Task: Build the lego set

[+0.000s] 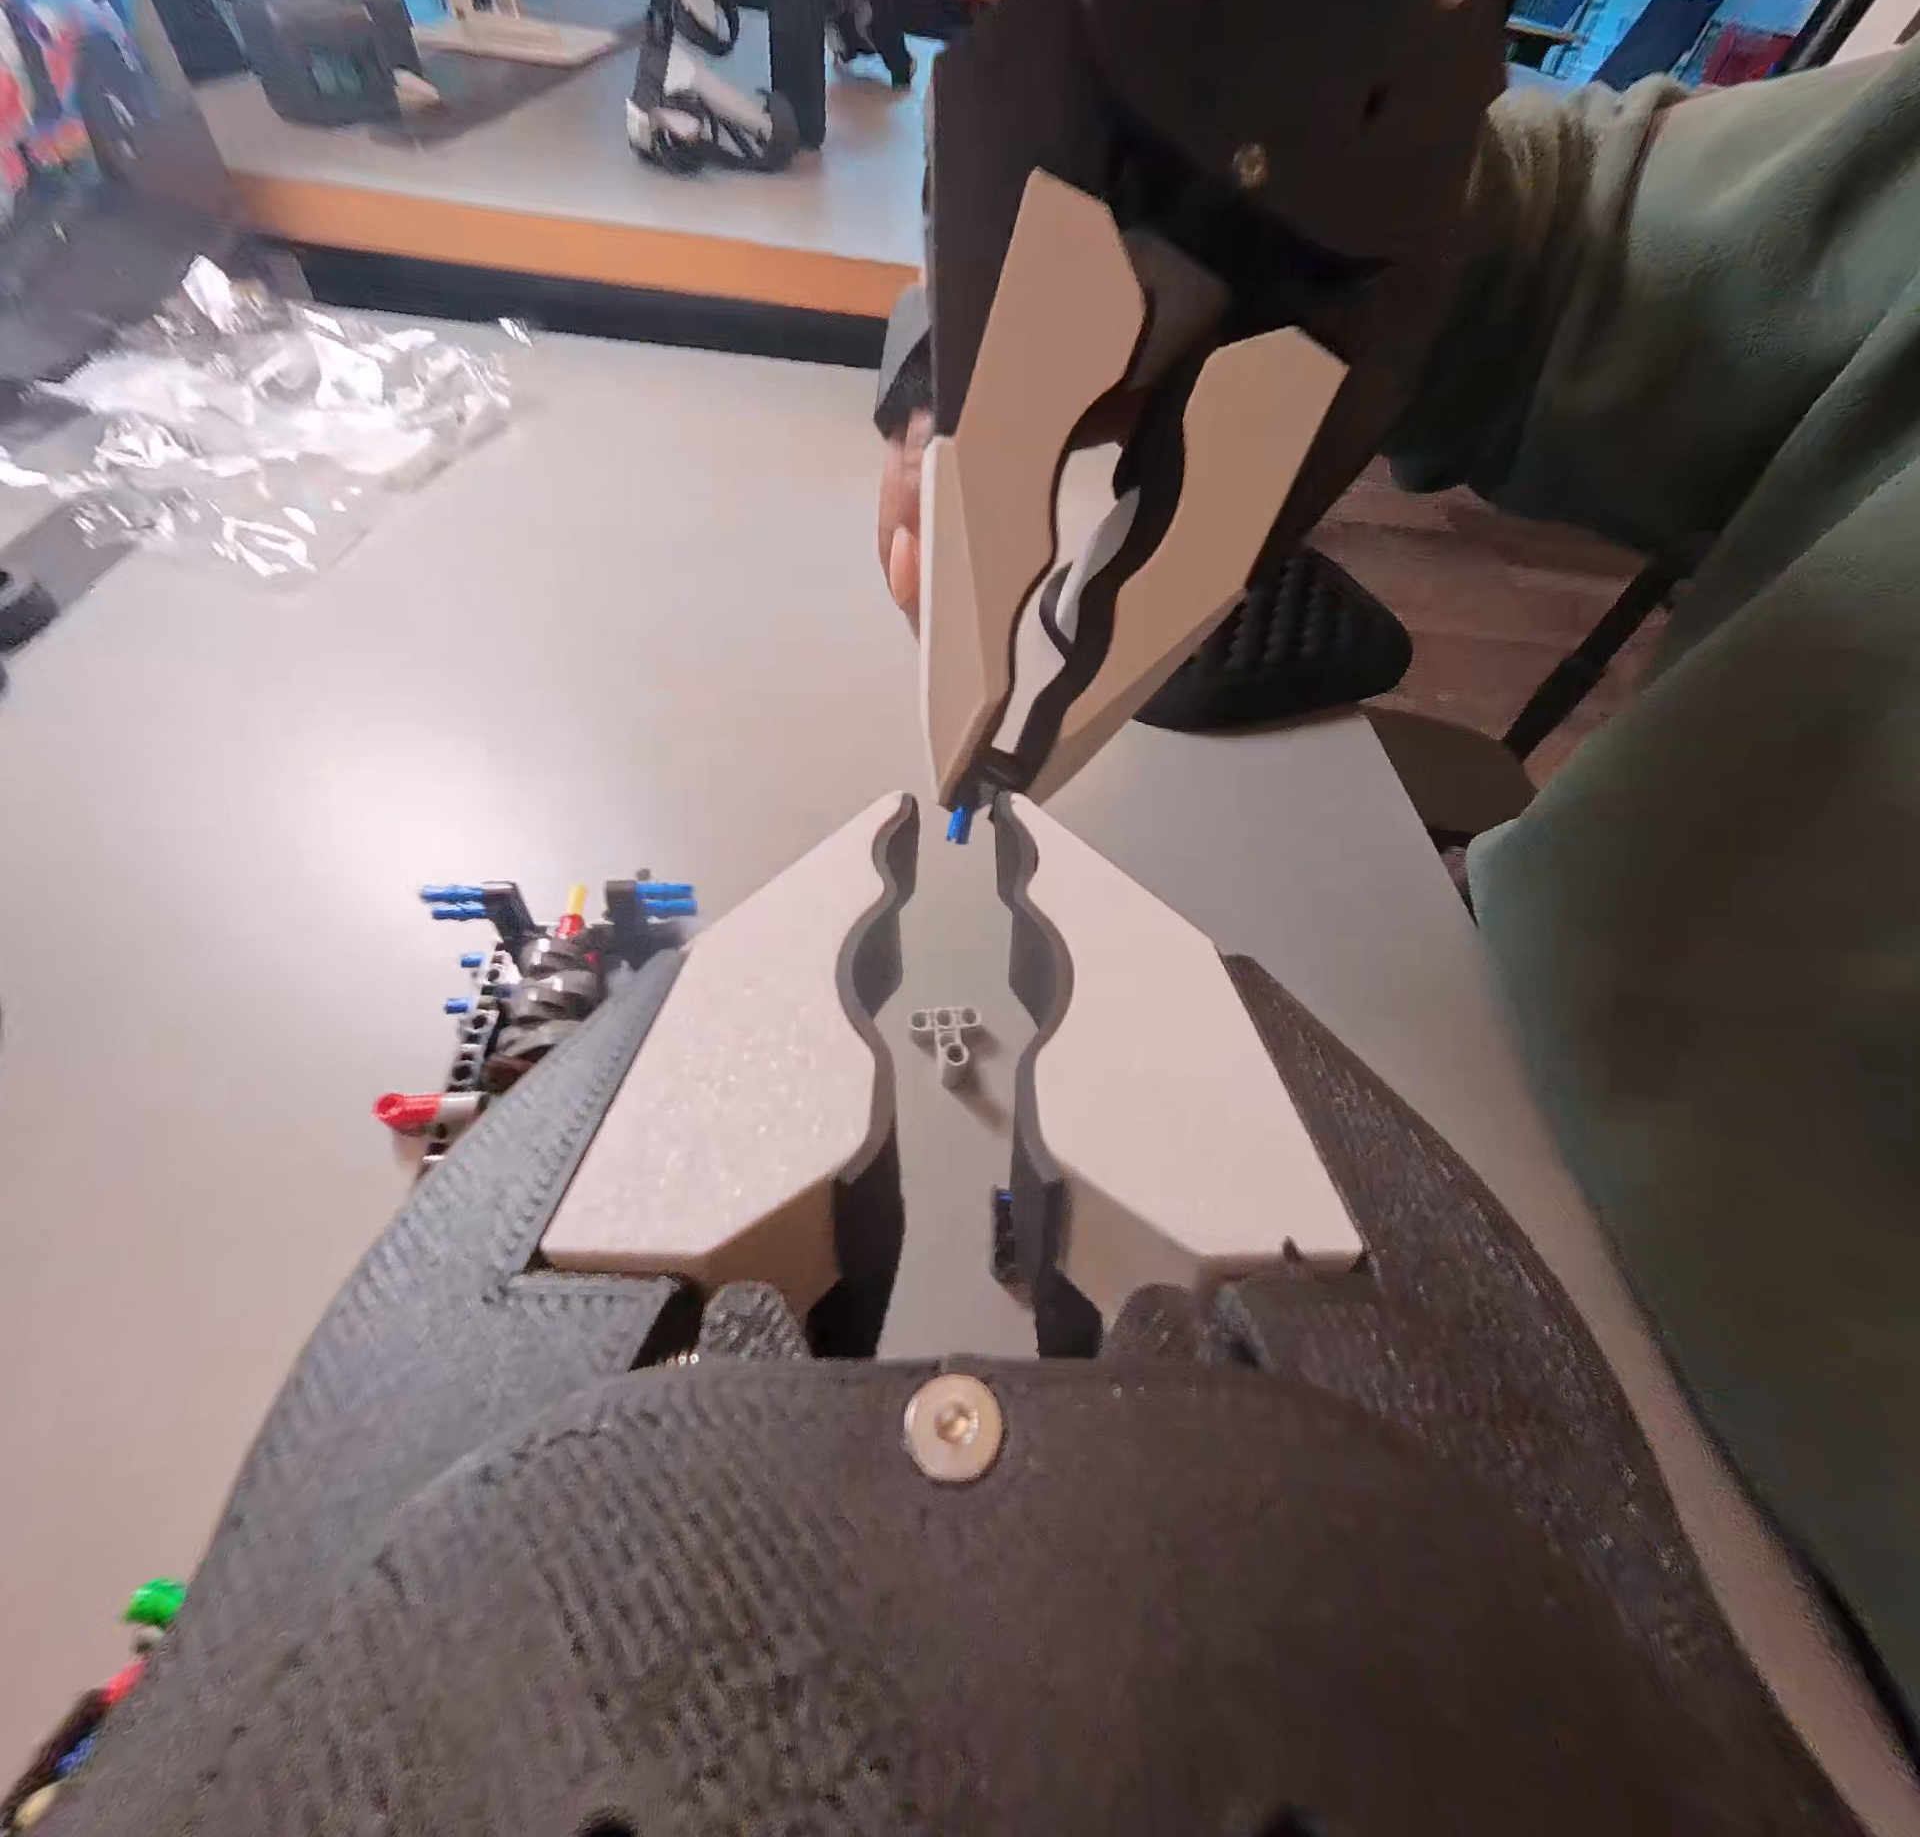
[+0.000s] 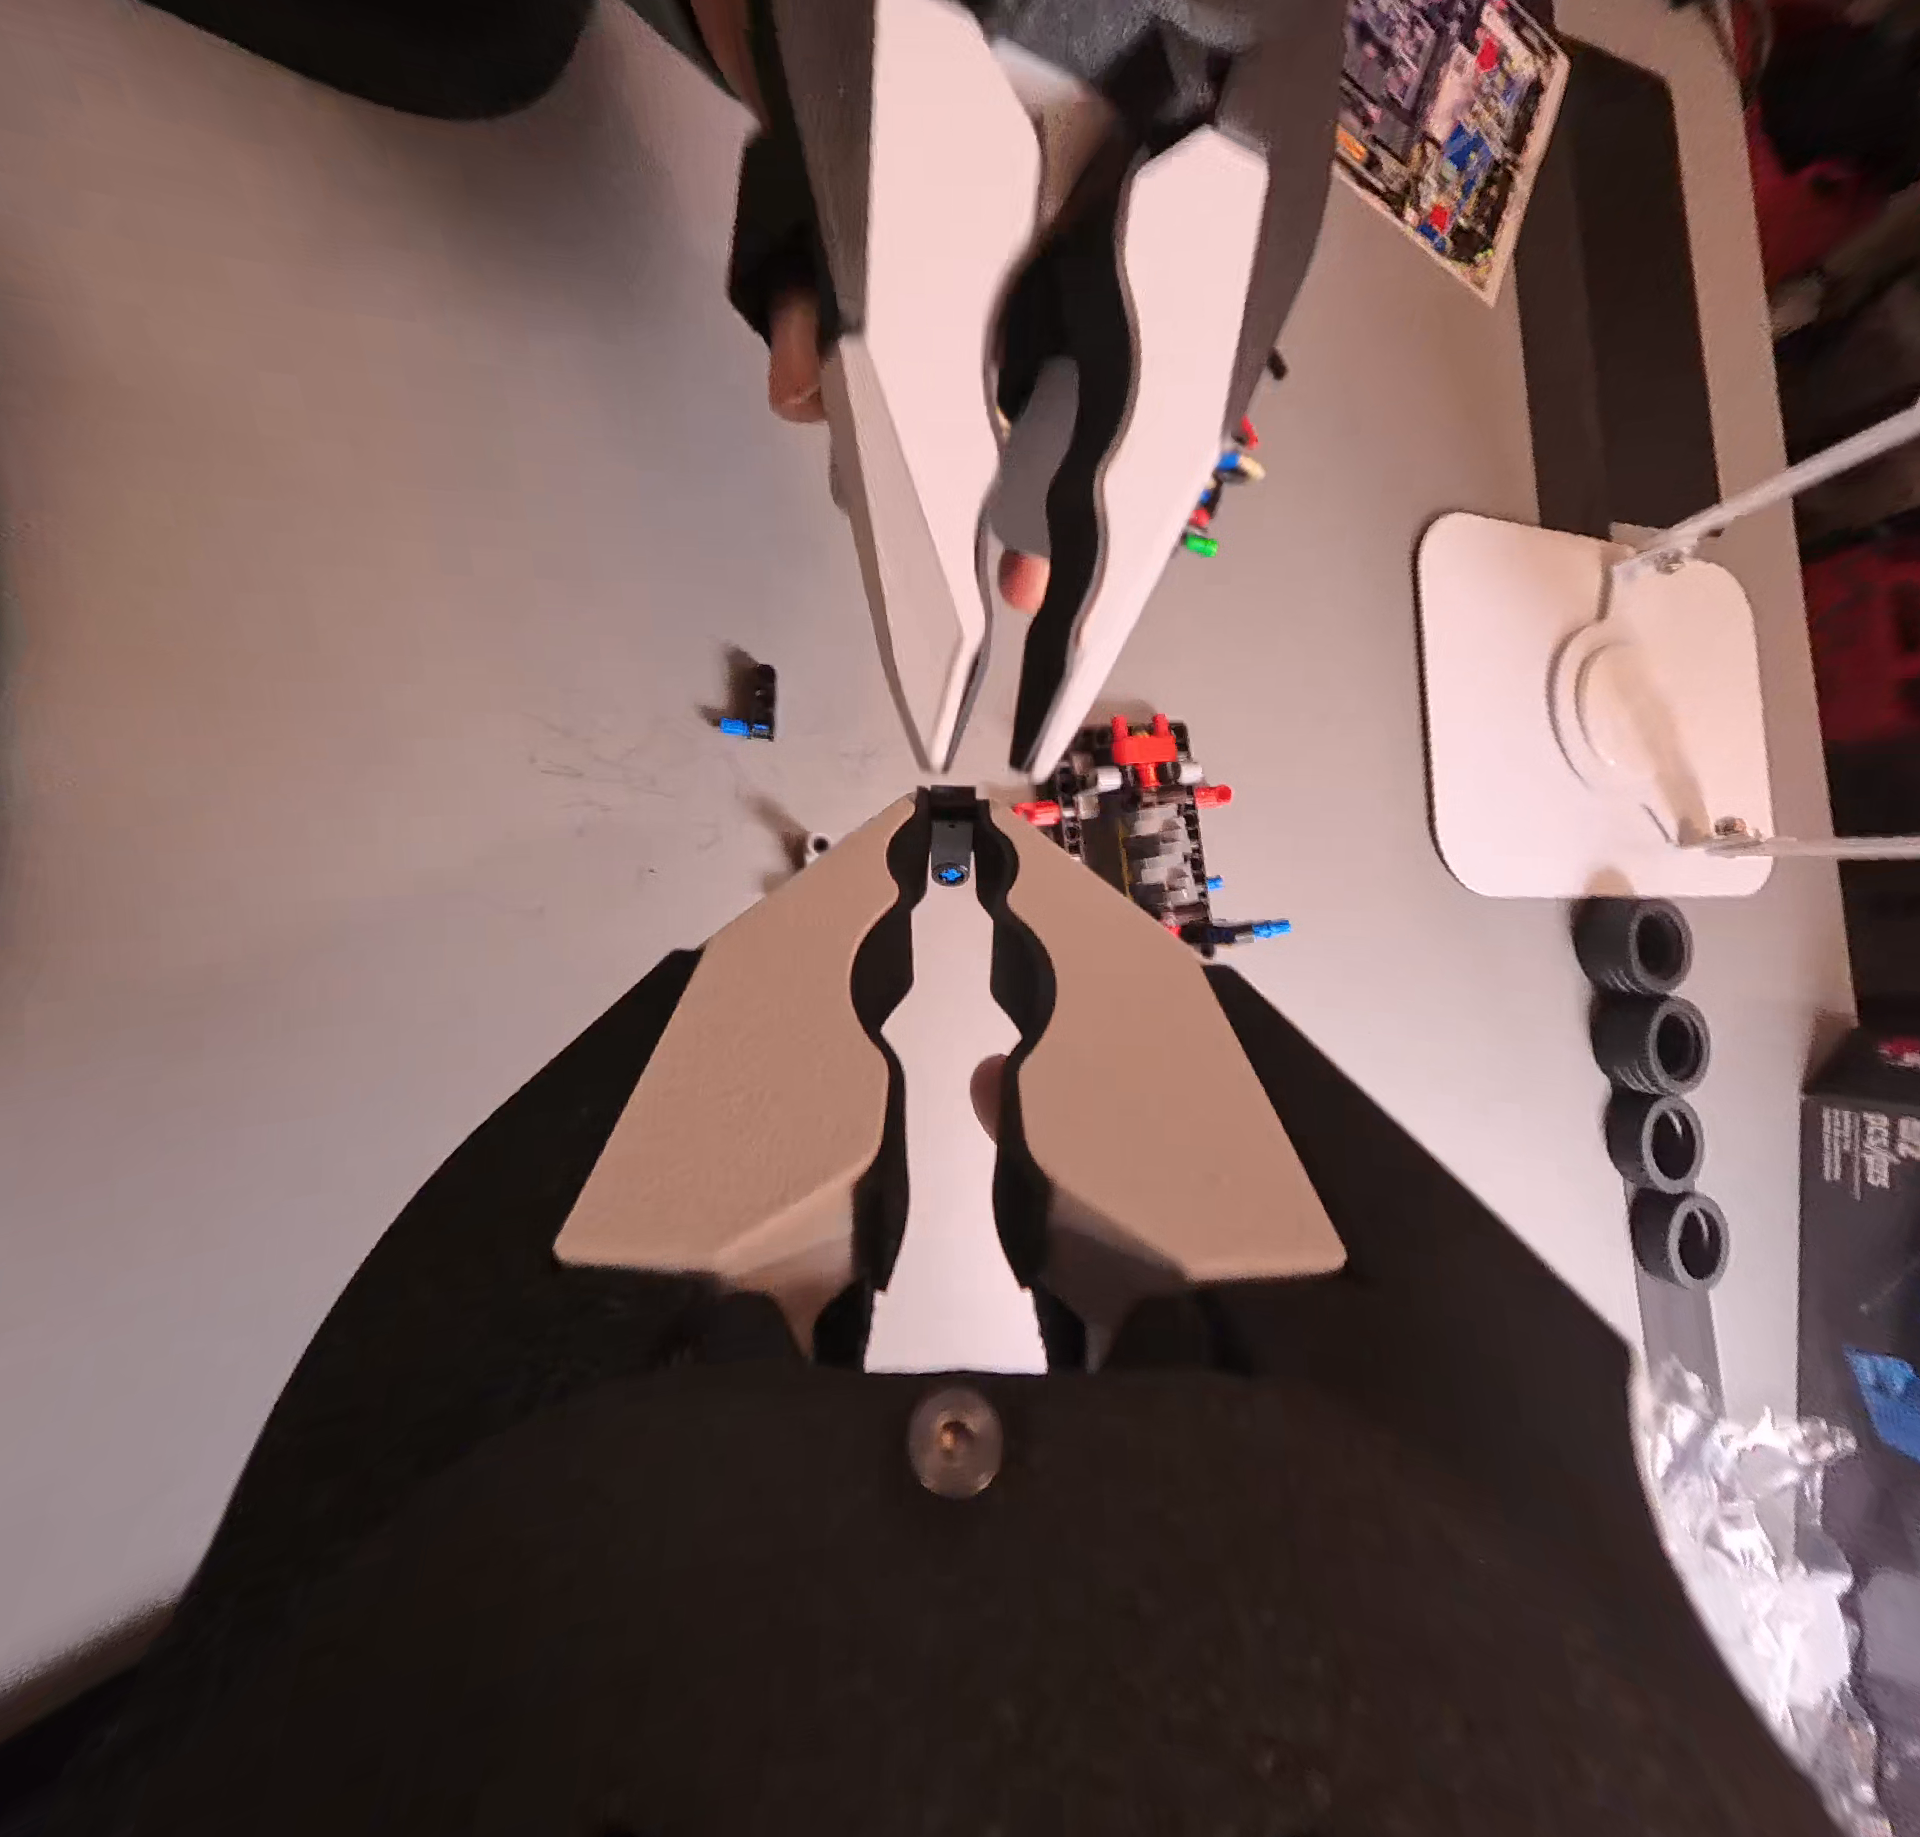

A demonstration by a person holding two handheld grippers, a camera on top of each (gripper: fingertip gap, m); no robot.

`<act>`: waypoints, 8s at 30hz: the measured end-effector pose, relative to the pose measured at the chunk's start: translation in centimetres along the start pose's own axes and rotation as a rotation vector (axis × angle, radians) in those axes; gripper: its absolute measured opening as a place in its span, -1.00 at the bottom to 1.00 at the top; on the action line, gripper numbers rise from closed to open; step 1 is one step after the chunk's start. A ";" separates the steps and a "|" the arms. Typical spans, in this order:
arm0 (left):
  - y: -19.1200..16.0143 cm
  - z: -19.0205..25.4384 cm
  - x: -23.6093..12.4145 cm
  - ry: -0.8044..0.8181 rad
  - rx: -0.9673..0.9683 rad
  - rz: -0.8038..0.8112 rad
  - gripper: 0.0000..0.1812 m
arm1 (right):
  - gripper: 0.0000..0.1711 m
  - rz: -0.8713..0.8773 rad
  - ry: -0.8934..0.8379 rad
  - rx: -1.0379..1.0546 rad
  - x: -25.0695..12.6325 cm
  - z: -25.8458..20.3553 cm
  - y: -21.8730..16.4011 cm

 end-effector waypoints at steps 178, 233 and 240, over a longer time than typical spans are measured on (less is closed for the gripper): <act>-8.8 -1.5 3.7 0.043 -0.079 -0.308 -0.92 | -0.95 0.019 0.339 0.179 6.8 -3.0 -6.3; -9.4 -0.3 3.2 0.020 0.056 -0.380 -0.64 | -0.73 0.027 0.184 0.123 7.1 -4.8 -6.7; -9.9 -0.7 4.4 0.124 0.146 -0.417 -0.75 | -0.80 -0.048 -0.052 0.375 7.1 -5.0 -6.5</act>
Point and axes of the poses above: each gripper's, where its closed fingertips meet, x out along the fingers, y out of its top, z = x × y across the jaws, the point moved 3 cm from there along -x, back along the fingers, and after that the axes turned 5 degrees about -x, right-handed, at the moved point
